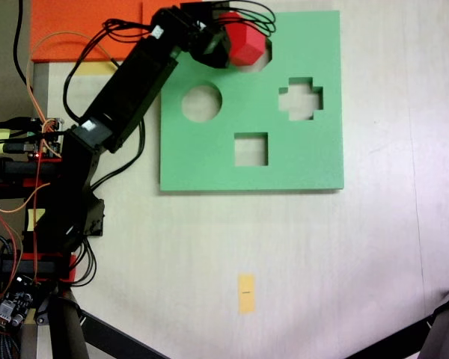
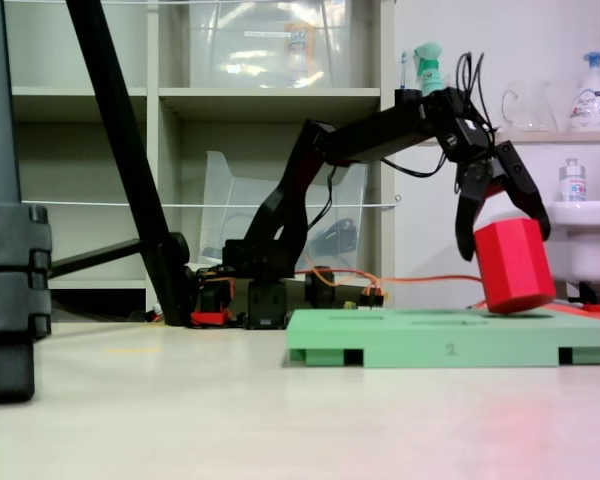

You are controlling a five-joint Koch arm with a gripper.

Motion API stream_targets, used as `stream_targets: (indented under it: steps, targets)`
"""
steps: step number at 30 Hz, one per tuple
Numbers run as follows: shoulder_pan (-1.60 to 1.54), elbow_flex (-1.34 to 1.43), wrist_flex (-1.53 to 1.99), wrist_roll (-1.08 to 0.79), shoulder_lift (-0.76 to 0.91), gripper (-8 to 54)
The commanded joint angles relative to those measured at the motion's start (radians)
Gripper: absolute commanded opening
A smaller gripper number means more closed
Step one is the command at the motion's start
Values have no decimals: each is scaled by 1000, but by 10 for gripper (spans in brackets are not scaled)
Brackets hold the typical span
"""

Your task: Put the octagonal pillar block into the corresponding hole

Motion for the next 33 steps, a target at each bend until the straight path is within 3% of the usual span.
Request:
stream_targets:
  steps: [1, 33]
  targets:
    - [9, -60, -61, 18, 25, 173]
    - [37, -61, -49, 11, 23, 194]
